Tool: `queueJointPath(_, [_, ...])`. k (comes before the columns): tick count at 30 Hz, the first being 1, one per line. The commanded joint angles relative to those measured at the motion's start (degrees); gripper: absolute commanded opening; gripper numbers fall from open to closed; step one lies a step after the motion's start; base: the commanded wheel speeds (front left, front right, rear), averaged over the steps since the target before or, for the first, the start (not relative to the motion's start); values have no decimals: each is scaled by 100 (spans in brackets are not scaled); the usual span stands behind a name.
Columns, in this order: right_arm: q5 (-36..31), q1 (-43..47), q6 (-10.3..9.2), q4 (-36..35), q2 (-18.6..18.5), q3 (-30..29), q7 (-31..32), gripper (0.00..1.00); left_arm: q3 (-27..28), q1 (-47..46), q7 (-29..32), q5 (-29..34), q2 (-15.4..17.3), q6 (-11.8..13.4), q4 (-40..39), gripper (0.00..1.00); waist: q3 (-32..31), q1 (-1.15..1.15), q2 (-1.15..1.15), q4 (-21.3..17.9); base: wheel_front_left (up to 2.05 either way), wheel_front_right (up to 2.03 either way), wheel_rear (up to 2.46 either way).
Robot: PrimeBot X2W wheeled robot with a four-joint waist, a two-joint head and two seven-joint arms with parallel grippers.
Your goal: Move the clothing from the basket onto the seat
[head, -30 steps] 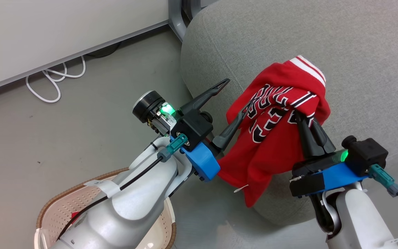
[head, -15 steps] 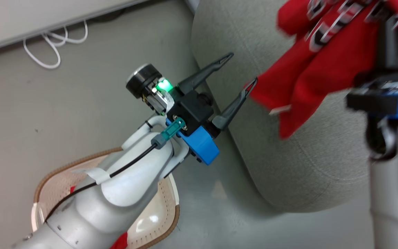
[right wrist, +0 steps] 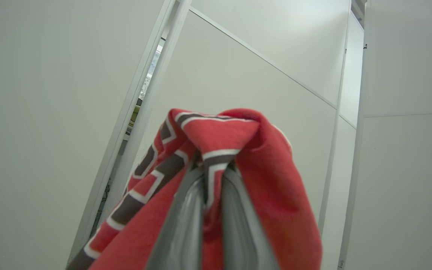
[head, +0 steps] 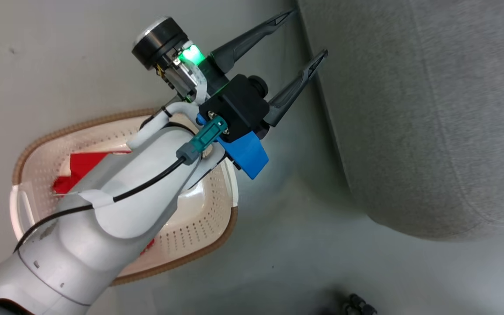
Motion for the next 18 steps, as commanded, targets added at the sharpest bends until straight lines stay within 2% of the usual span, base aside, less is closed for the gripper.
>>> queueJointPath(1, [102, -300, 3, 222, -242, -233, -20, 0, -28, -136, 43, 54, 101, -5, -92, 100, 635, -1, 0, 114, 0, 0, 0])
queueJointPath(4, [89, -457, 3, 691, -485, -459, -14, 0, -101, -151, 86, 78, 181, -5, -201, 100, 860, -1, 0, 89, 0, 0, 0])
queueJointPath(7, [-15, -311, 3, 1110, -495, -560, -15, 0, -140, -155, 102, 63, 253, -5, -264, 100, 1010, -1, 0, 81, 0, 0, 0])
queueJointPath(15, [-221, 383, 2, 2041, 174, -595, -15, 0, -191, -221, 142, 41, 299, 9, -383, 100, 1130, -1, 0, 104, 0, 0, 0])
queueJointPath(18, [-191, 526, 3, 2448, 309, -601, -15, 0, -201, -250, 138, 43, 297, 30, -414, 100, 1138, -1, 0, 145, 0, 0, 0])
